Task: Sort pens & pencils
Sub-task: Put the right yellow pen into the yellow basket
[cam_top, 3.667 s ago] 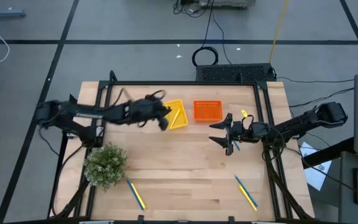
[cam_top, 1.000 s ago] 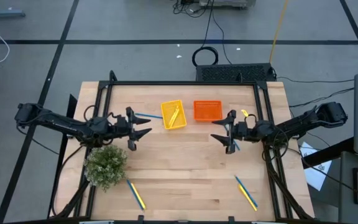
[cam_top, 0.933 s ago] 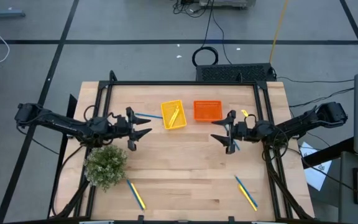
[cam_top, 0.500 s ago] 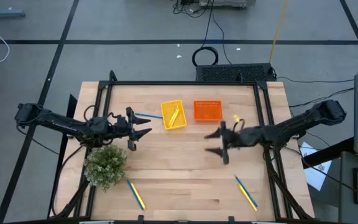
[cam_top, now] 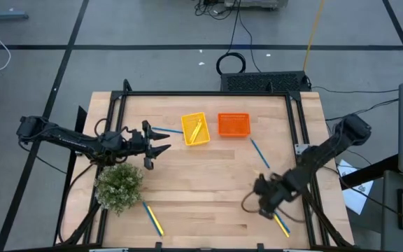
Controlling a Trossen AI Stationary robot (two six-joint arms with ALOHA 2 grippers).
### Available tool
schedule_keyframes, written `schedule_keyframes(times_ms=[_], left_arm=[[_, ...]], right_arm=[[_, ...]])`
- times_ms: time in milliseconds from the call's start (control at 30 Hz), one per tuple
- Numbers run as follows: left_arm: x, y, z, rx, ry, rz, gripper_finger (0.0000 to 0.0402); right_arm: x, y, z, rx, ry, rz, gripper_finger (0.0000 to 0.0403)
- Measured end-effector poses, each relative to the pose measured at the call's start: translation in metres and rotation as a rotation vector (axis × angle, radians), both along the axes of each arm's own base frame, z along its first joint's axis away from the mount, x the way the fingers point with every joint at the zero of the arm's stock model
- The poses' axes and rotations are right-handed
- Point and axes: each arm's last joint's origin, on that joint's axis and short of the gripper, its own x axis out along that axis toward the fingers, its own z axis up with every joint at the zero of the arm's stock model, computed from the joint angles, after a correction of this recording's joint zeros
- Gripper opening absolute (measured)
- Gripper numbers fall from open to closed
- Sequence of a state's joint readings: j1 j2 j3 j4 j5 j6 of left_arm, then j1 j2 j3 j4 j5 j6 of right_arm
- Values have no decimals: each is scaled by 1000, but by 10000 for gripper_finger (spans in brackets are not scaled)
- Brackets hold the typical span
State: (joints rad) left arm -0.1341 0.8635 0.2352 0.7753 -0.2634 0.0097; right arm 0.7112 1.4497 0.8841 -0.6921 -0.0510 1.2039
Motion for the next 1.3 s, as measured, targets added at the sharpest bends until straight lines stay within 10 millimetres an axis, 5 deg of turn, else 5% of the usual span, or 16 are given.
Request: schedule_keyframes(times_ms=[300,1300], left_arm=[[0,0,0,-15,0,-2,184],[0,0,-2,-48,18,-7,184]], right_arm=[[-33,31,-16,-29,170,-213,247],[-27,43,-35,-51,125,-328,247]])
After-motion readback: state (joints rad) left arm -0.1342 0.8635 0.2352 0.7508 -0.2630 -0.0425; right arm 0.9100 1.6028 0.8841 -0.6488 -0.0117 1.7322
